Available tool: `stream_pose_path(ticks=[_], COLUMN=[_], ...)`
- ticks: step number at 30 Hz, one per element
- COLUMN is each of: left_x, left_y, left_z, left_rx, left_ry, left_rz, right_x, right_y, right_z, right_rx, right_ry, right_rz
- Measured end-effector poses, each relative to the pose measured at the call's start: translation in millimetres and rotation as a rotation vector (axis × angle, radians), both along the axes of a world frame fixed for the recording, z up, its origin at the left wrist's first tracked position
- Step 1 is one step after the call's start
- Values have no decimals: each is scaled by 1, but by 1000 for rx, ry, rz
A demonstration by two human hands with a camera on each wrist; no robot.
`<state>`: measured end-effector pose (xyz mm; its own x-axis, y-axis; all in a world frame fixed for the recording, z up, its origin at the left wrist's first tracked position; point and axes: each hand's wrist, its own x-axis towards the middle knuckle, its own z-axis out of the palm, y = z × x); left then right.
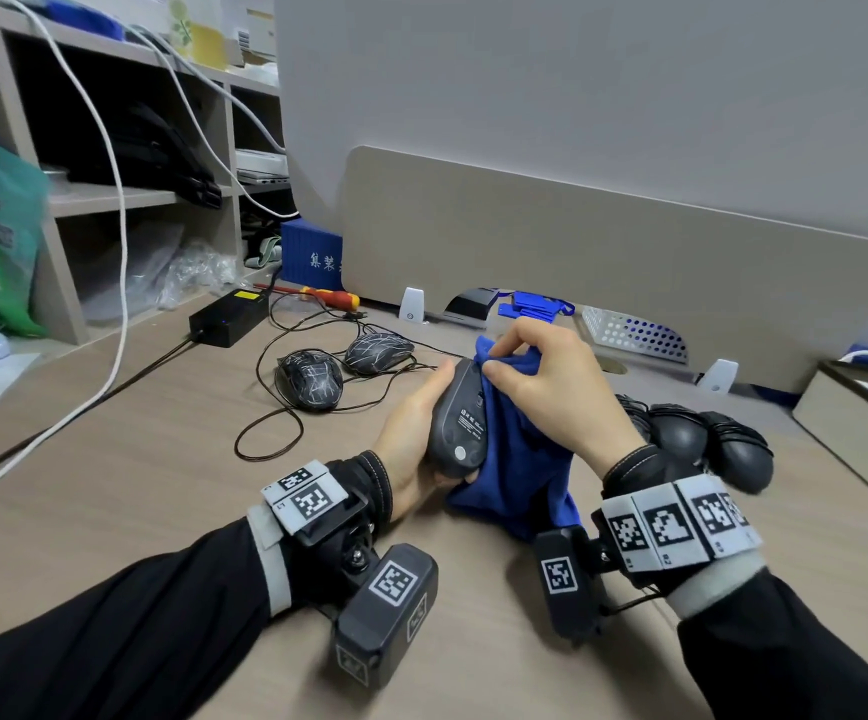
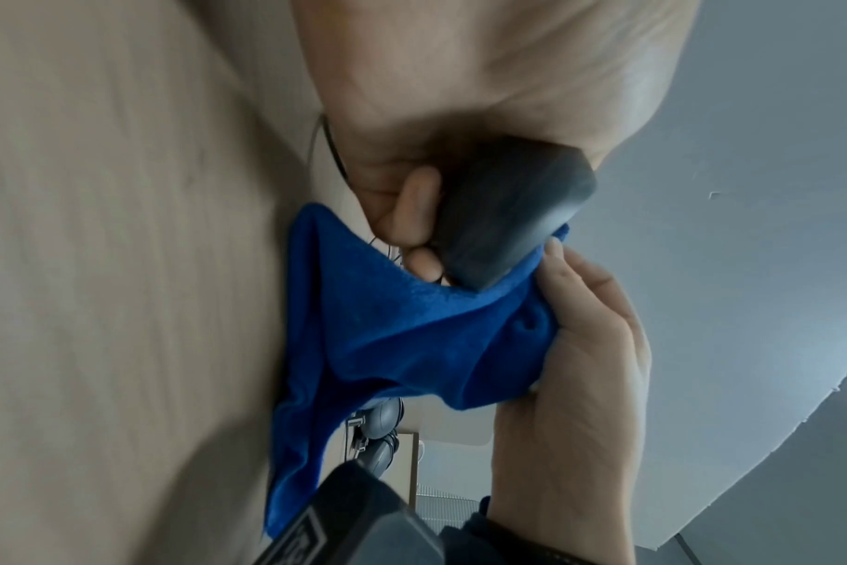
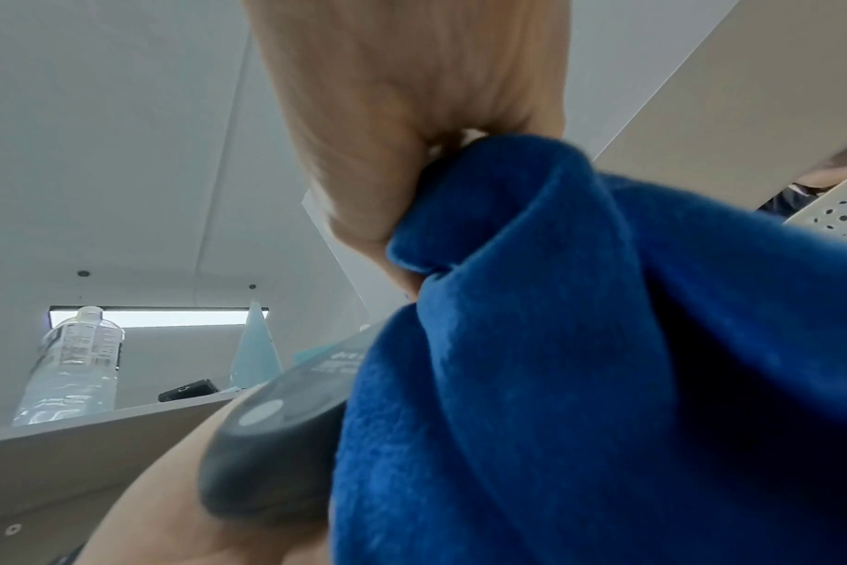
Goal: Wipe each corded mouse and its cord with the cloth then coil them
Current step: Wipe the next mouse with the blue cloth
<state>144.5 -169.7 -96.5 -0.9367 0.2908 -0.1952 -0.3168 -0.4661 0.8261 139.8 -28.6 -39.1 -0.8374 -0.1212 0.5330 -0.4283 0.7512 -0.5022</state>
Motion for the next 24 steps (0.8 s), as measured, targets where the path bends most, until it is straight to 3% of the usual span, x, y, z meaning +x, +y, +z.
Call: stream_pose_path(ticks=[5, 11, 18, 24], left_x=[0, 4, 9, 5], left_y=[0, 1, 0, -1], left_z=[-1, 3, 8, 3], left_rx=[-13, 39, 69, 96], left_ry=[24, 52, 80, 90], left_rz=[-25, -47, -58, -78], right_x=[1, 5, 4, 6], right_y=[2, 4, 3, 8], right_z=[2, 9, 6, 7], right_rx=[-115, -287, -72, -21], right_ry=[-134, -173, -159, -235], right_rz=[98, 212, 124, 202])
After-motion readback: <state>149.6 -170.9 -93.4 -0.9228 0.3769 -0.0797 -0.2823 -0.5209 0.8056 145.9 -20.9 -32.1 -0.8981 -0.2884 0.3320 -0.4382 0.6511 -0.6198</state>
